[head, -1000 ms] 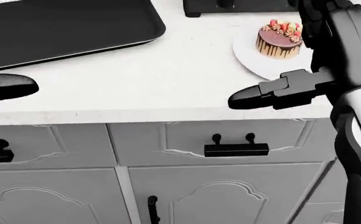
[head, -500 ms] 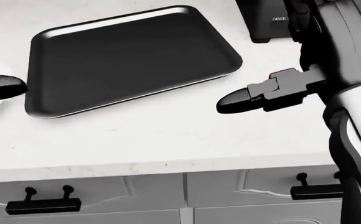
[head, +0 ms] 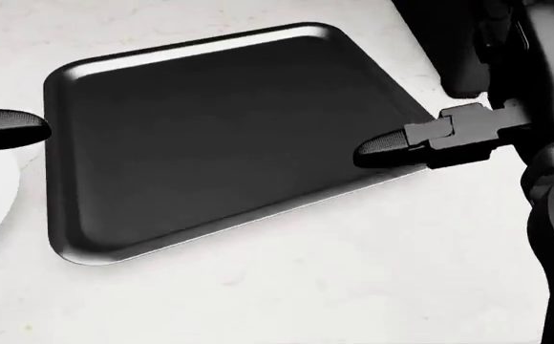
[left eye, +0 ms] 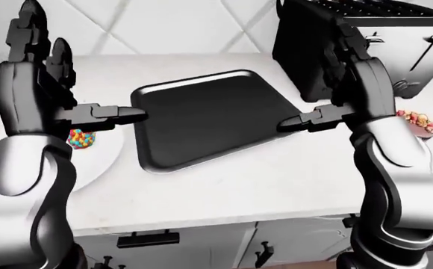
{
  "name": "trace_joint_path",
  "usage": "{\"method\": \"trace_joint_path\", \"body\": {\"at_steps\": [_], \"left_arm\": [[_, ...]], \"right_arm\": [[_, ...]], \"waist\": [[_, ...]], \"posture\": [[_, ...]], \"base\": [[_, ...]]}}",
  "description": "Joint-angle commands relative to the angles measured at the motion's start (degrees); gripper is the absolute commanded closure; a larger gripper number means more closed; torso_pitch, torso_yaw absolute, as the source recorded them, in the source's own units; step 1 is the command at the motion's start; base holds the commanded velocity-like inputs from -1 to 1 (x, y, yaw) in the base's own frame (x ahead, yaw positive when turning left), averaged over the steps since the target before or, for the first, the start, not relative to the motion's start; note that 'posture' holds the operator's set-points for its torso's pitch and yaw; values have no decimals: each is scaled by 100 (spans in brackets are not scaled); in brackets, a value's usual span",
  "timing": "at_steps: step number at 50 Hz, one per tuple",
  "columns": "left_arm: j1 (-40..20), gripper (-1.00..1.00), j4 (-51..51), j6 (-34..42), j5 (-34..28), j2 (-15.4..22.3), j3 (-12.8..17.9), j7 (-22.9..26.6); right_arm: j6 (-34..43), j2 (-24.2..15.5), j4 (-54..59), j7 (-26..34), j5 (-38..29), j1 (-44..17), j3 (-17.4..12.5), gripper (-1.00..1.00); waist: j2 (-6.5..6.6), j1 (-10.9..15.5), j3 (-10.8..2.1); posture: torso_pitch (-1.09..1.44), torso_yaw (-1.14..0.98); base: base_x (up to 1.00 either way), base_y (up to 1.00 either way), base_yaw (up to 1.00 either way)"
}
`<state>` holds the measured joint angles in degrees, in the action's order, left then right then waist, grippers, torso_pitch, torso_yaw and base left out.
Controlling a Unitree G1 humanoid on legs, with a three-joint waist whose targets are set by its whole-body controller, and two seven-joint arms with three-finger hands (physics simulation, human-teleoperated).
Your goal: Move the dessert items from the plate to the tray.
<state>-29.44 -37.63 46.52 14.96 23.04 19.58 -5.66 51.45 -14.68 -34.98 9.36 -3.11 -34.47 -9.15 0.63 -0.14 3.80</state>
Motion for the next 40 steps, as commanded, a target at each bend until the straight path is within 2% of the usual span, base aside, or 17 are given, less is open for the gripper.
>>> {"method": "trace_joint_path", "body": {"at_steps": [1, 8, 10, 12, 13, 17, 22, 23, 25, 28, 29, 30, 32, 33, 34, 38, 40], "left_arm": [[-127, -100, -106, -200, -45, 122, 120, -15], [66, -100, 169, -637, -122, 82, 161, 123], [56, -100, 95, -547, -123, 89, 150, 98], [58, -100, 10, -458, -104, 78, 152, 77], [70, -100, -1, -457, -110, 77, 152, 85], [89, -100, 75, -549, -126, 75, 177, 121], [31, -100, 17, -437, -94, 104, 196, 107], [31, -100, 57, -483, -105, 110, 191, 112], [13, -100, 96, -513, -102, 118, 178, 117], [-19, -100, 55, -439, -101, 129, 163, 95], [-9, -100, 62, -460, -106, 126, 160, 102], [-4, -100, 46, -450, -111, 123, 156, 99], [16, -100, 63, -481, -119, 120, 170, 110], [24, -100, 72, -496, -122, 116, 174, 112], [49, -100, 74, -515, -131, 109, 169, 120], [105, -100, 103, -588, -172, 105, 180, 159], [97, -100, 75, -549, -171, 117, 197, 164]], "right_arm": [[-148, -27, -151, -60, 13, -180, -57, -100], [-170, -58, -159, -52, -70, -137, 26, -100], [-176, -47, -146, -42, -89, -131, 30, -100], [-142, -46, -168, -32, -103, -151, 32, -100], [-131, -54, -179, -21, -120, -145, 35, -100], [24, -110, -283, 37, -197, -170, 24, -100], [153, -85, -277, 48, -228, -230, -26, -100], [171, -109, -270, 54, -242, -244, -1, -100], [221, -129, -265, 61, -251, -306, 27, -100], [224, -156, -297, 100, -287, -319, 33, -100], [207, -148, -306, 103, -298, -309, 31, -100], [200, -154, -316, 110, -325, -291, 35, -100], [213, -151, -365, 128, -346, -264, 25, -100], [214, -130, -371, 128, -340, -258, 6, -100], [194, -126, -380, 129, -346, -226, 4, -100], [169, -127, -359, 142, -394, -204, 15, -100], [265, -173, -394, 154, -445, -232, 9, -100]], "waist": [[-154, 63, -213], [-298, 16, 30], [-103, -41, -43], [354, -75, -237], [60, -1, -109], [-145, 22, -211], [-63, 57, -265], [-40, 64, -368], [366, 9, -296], [456, -1, -419], [370, -7, -535], [100, 61, -428], [-132, 147, -175], [-388, 182, -176], [-194, 171, -99], [108, 56, -199], [110, 23, -184]], "posture": [[0, 0], [0, 0], [0, 0], [0, 0], [0, 0], [0, 0], [0, 0], [0, 0], [0, 0], [0, 0], [0, 0], [0, 0], [0, 0], [0, 0], [0, 0], [0, 0], [0, 0]], "base": [[0, 0, 0], [0, 0, 0], [0, 0, 0], [0, 0, 0], [0, 0, 0], [0, 0, 0], [0, 0, 0], [0, -44, 0], [-21, -86, 0], [-28, -72, 0], [-5, -5, 0], [0, 0, 0], [0, 0, 0], [0, 0, 0], [0, 0, 0], [0, 0, 0], [0, 0, 0]]}}
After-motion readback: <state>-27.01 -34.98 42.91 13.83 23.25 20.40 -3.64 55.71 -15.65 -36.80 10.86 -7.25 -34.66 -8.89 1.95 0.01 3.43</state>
